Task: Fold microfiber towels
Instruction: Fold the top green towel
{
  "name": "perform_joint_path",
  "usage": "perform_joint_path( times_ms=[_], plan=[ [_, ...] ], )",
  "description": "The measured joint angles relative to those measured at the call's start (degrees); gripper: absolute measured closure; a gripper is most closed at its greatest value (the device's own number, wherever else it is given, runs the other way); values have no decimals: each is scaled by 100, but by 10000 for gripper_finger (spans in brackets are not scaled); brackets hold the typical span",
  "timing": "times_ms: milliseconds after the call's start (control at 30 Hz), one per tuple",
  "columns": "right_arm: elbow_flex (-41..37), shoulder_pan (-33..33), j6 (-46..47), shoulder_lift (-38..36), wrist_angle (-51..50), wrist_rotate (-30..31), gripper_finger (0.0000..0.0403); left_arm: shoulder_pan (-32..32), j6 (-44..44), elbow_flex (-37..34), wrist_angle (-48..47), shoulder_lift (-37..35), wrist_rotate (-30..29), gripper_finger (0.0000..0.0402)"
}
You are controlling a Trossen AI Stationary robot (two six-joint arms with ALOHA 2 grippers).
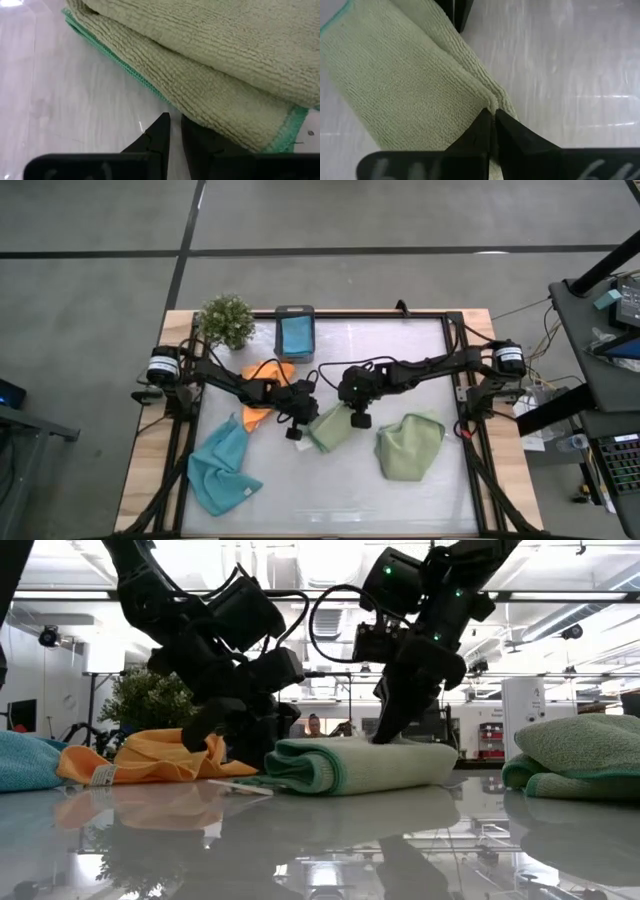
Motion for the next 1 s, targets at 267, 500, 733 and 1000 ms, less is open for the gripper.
perform_joint_path(
  times_ms=[267, 500, 733, 1000],
  plan=[
    [50, -27, -31, -282, -245, -21, 333, -9, -137, -2, -6, 0, 2, 369],
    [493, -55, -142, -385, -520, -3, 250, -11, -149, -7, -1, 0, 11, 369],
    [516, -48, -576, -225, 326, -1306, 220, -11, -151, -11, 9, 0, 22, 369],
    [337, 4, -688, 347, 1357, -2082, 233, -15, -153, -22, 25, 2, 24, 369]
  ],
)
